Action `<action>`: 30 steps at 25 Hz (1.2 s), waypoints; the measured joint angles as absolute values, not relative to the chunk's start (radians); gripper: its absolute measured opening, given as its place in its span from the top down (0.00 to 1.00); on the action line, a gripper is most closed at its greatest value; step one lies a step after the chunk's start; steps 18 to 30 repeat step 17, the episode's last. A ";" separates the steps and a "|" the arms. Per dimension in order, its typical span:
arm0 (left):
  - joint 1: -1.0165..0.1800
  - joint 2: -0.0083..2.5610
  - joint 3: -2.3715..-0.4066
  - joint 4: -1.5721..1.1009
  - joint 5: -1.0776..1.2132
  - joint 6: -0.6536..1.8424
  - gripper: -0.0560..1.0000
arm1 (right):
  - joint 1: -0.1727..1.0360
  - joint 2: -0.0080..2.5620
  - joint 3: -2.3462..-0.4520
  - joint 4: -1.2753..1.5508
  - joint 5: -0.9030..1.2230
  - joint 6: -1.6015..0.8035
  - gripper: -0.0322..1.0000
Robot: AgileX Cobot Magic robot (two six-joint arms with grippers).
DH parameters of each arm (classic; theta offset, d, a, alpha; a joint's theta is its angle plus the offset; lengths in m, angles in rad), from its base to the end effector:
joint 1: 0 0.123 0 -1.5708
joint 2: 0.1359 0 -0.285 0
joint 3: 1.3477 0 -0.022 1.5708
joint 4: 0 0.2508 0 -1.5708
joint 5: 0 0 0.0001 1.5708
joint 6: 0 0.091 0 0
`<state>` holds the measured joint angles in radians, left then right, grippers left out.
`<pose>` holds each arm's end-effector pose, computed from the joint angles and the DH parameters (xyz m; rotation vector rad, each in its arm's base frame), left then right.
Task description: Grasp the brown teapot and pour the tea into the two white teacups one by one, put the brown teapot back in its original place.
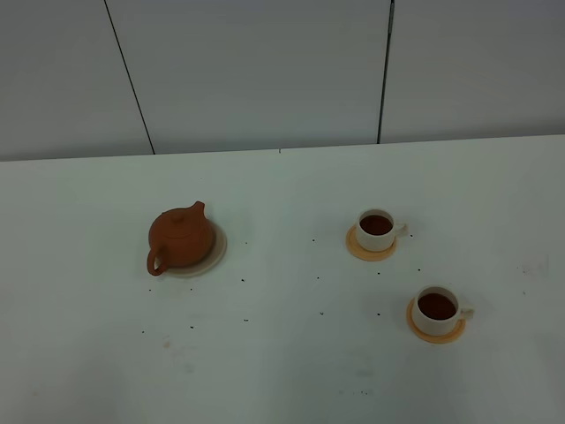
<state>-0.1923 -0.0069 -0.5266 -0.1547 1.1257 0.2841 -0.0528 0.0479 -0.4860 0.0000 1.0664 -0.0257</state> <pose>-0.0146 -0.0101 0.2801 0.5039 2.0060 -0.1292 0.0037 -0.0002 0.2729 0.0286 2.1121 -0.0469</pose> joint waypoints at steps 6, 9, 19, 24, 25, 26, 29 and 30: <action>-0.050 -0.007 -0.527 -0.155 1.124 0.284 0.88 | -0.053 0.048 -0.486 0.000 1.066 -0.026 0.74; -0.014 -0.007 -0.527 -0.155 1.124 0.285 0.88 | -0.053 0.048 -0.486 0.000 1.066 -0.026 0.74; 0.003 -0.007 -0.527 -0.155 1.124 0.285 0.87 | -0.053 0.048 -0.486 0.000 1.066 -0.026 0.74; 0.003 -0.007 -0.527 -0.155 1.124 0.285 0.87 | -0.053 0.048 -0.486 0.000 1.066 -0.026 0.74; 0.003 -0.007 -0.527 -0.155 1.124 0.285 0.87 | -0.053 0.048 -0.486 0.000 1.066 -0.026 0.74; 0.003 -0.007 -0.527 -0.155 1.124 0.285 0.87 | -0.053 0.048 -0.486 0.000 1.066 -0.026 0.74; 0.003 -0.007 -0.527 -0.155 1.124 0.285 0.87 | -0.053 0.048 -0.486 0.000 1.066 -0.026 0.74; 0.003 -0.007 -0.527 -0.155 1.124 0.285 0.87 | -0.053 0.048 -0.486 0.000 1.066 -0.026 0.74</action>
